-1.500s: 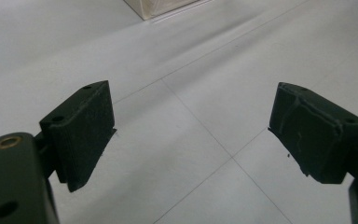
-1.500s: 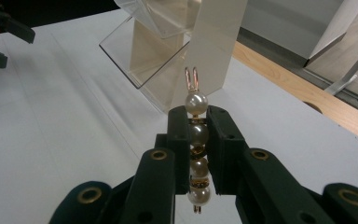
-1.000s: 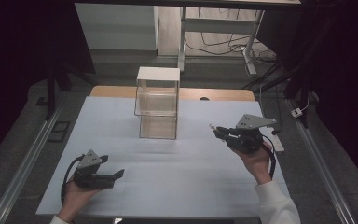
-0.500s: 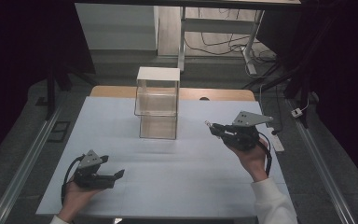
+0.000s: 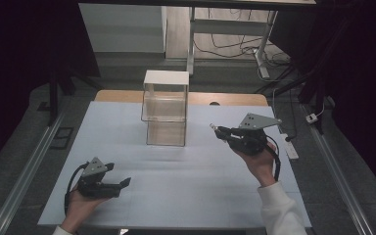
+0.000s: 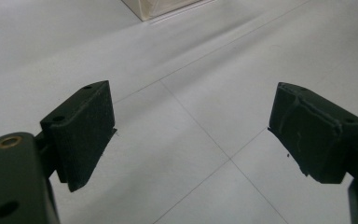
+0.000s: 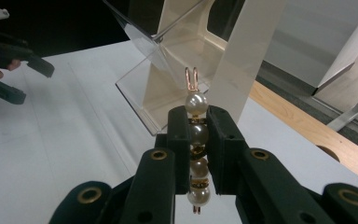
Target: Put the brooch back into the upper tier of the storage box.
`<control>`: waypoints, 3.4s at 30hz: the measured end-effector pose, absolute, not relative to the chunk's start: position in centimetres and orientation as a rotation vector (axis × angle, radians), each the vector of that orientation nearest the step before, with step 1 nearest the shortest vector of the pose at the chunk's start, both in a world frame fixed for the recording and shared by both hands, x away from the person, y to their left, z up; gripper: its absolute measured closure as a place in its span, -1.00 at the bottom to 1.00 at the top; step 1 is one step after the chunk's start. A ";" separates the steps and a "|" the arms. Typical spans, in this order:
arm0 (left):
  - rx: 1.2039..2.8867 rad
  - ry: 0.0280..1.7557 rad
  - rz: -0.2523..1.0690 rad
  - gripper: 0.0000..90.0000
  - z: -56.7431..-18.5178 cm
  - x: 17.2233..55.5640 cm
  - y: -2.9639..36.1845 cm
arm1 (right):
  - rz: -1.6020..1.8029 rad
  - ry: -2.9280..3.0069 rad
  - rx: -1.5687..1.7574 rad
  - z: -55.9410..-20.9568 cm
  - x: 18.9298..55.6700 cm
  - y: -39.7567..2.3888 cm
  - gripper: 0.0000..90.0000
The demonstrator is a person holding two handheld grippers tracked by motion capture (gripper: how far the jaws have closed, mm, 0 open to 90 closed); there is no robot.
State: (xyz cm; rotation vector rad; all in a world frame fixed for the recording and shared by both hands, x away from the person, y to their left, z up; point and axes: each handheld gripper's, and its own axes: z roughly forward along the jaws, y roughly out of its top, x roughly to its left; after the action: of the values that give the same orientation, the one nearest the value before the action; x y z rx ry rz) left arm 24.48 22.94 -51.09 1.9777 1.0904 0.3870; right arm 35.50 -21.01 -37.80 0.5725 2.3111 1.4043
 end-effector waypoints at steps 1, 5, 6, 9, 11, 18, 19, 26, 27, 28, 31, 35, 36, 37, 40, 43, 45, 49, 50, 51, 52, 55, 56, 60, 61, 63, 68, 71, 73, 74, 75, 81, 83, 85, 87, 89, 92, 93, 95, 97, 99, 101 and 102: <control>1.978 1.090 0.387 -0.68 -51.1 24.5 22.9 | 1.403 2.313 0.565 -37.7 35.6 -20.9 0.77; 1.977 1.090 0.386 -0.68 -51.1 24.5 22.9 | 1.405 2.311 0.560 -37.6 35.7 -20.6 0.77; 1.980 1.087 0.387 -0.68 -51.1 24.5 23.0 | 1.410 2.311 0.556 -37.5 35.8 -20.4 0.77; 1.980 1.086 0.388 -0.68 -51.1 24.5 22.9 | 1.411 2.311 0.558 -37.4 35.9 -20.1 0.77; 1.979 1.086 0.387 -0.68 -51.1 24.5 22.9 | 1.408 2.313 0.552 -37.3 36.0 -19.9 0.77; 1.975 1.085 0.387 -0.68 -51.0 24.5 22.9 | 1.417 2.313 0.543 -36.9 36.1 -19.4 0.77; 1.976 1.085 0.387 -0.68 -51.0 24.5 22.9 | 1.422 2.311 0.545 -36.9 36.1 -19.2 0.77; 1.972 1.085 0.386 -0.68 -51.0 24.5 23.0 | 1.427 2.311 0.535 -36.4 36.2 -18.7 0.77; 1.972 1.086 0.386 -0.68 -51.0 24.5 23.0 | 1.424 2.310 0.531 -36.4 36.3 -18.7 0.77; 1.971 1.086 0.385 -0.68 -51.0 24.5 23.0 | 1.429 2.309 0.526 -36.2 36.3 -18.5 0.77; 1.970 1.086 0.383 -0.68 -51.0 24.5 22.9 | 1.435 2.305 0.521 -36.0 36.3 -18.2 0.77; 1.970 1.085 0.382 -0.68 -51.0 24.5 22.9 | 1.437 2.303 0.514 -35.6 36.4 -17.9 0.77; 1.970 1.085 0.382 -0.68 -51.0 24.5 22.9 | 1.443 2.300 0.511 -35.5 36.4 -17.8 0.77; 1.970 1.083 0.382 -0.68 -51.0 24.5 22.9 | 1.443 2.300 0.505 -35.3 36.4 -17.6 0.77; 1.969 1.084 0.380 -0.68 -51.0 24.5 22.9 | 1.446 2.300 0.500 -35.0 36.5 -17.2 0.77; 1.967 1.086 0.379 -0.68 -51.0 24.5 22.9 | 1.452 2.296 0.496 -34.9 36.6 -17.0 0.77; 1.967 1.085 0.379 -0.68 -51.0 24.5 23.0 | 1.456 2.298 0.494 -34.9 36.7 -16.8 0.77; 1.967 1.085 0.379 -0.68 -51.0 24.5 23.0 | 1.458 2.299 0.494 -34.7 36.9 -16.4 0.77; 1.967 1.086 0.379 -0.68 -51.0 24.5 23.0 | 1.460 2.298 0.491 -34.7 37.0 -16.3 0.77; 1.968 1.086 0.379 -0.68 -51.0 24.5 23.0 | 1.460 2.298 0.486 -34.6 37.1 -16.2 0.77; 1.968 1.086 0.378 -0.68 -51.0 24.5 23.0 | 1.461 2.299 0.489 -34.6 37.1 -16.1 0.77; 1.967 1.086 0.378 -0.68 -51.0 24.5 23.0 | 1.464 2.297 0.485 -34.4 37.2 -15.9 0.77; 1.968 1.085 0.377 -0.68 -51.0 24.5 23.0 | 1.464 2.297 0.485 -34.4 37.2 -15.9 0.77; 1.969 1.086 0.377 -0.68 -51.1 24.6 23.0 | 1.471 2.296 0.468 -34.2 37.4 -15.3 0.77; 1.970 1.085 0.376 -0.68 -51.1 24.6 23.0 | 1.473 2.295 0.473 -34.1 37.4 -15.2 0.77; 1.971 1.084 0.378 -0.68 -51.1 24.6 23.0 | 1.470 2.294 0.461 -34.0 37.4 -15.1 0.77; 1.968 1.086 0.377 -0.68 -51.0 24.5 23.0 | 1.476 2.291 0.446 -33.5 37.5 -14.4 0.77; 1.969 1.085 0.377 -0.68 -51.1 24.5 23.0 | 1.475 2.292 0.440 -33.4 37.6 -14.1 0.77; 1.969 1.084 0.377 -0.68 -51.0 24.5 23.0 | 1.479 2.288 0.440 -33.4 37.6 -13.8 0.77; 1.968 1.085 0.377 -0.68 -51.0 24.5 23.0 | 1.479 2.290 0.440 -33.3 37.7 -13.7 0.77; 1.967 1.085 0.378 -0.68 -51.0 24.5 23.0 | 1.480 2.291 0.436 -33.3 37.7 -13.6 0.77; 1.967 1.085 0.378 -0.68 -51.0 24.6 23.0 | 1.480 2.296 0.437 -33.2 38.0 -13.0 0.77; 1.966 1.083 0.379 -0.68 -51.0 24.6 23.0 | 1.480 2.300 0.435 -33.2 38.1 -12.8 0.77; 1.965 1.084 0.380 -0.68 -51.0 24.6 23.1 | 1.478 2.301 0.432 -33.2 38.2 -12.6 0.77; 1.965 1.084 0.380 -0.68 -51.0 24.6 23.1 | 1.480 2.303 0.436 -33.2 38.3 -12.3 0.77; 1.963 1.084 0.380 -0.68 -51.0 24.5 23.1 | 1.480 2.306 0.434 -33.2 38.4 -12.0 0.77; 1.962 1.084 0.380 -0.68 -50.9 24.5 23.1 | 1.485 2.304 0.432 -33.2 38.6 -11.7 0.77; 1.963 1.083 0.378 -0.68 -50.9 24.5 23.1 | 1.484 2.305 0.434 -33.1 38.6 -11.6 0.77; 1.962 1.084 0.379 -0.68 -50.9 24.5 23.2 | 1.485 2.306 0.431 -33.1 38.7 -11.3 0.77; 1.961 1.085 0.381 -0.68 -50.9 24.5 23.2 | 1.485 2.304 0.430 -33.0 38.8 -11.0 0.77; 1.960 1.085 0.380 -0.68 -50.9 24.5 23.2 | 1.485 2.304 0.429 -33.0 38.8 -10.8 0.77; 1.961 1.085 0.380 -0.68 -50.9 24.5 23.2 | 1.489 2.300 0.427 -33.0 39.0 -10.5 0.77; 1.960 1.085 0.381 -0.68 -50.9 24.5 23.2 | 1.490 2.301 0.425 -33.0 39.1 -10.4 0.77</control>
State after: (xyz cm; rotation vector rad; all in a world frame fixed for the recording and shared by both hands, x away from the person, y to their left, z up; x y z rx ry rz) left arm 24.54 23.20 -50.93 1.9603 1.0847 0.3813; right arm 39.06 -10.42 -32.97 0.4254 2.3013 1.4901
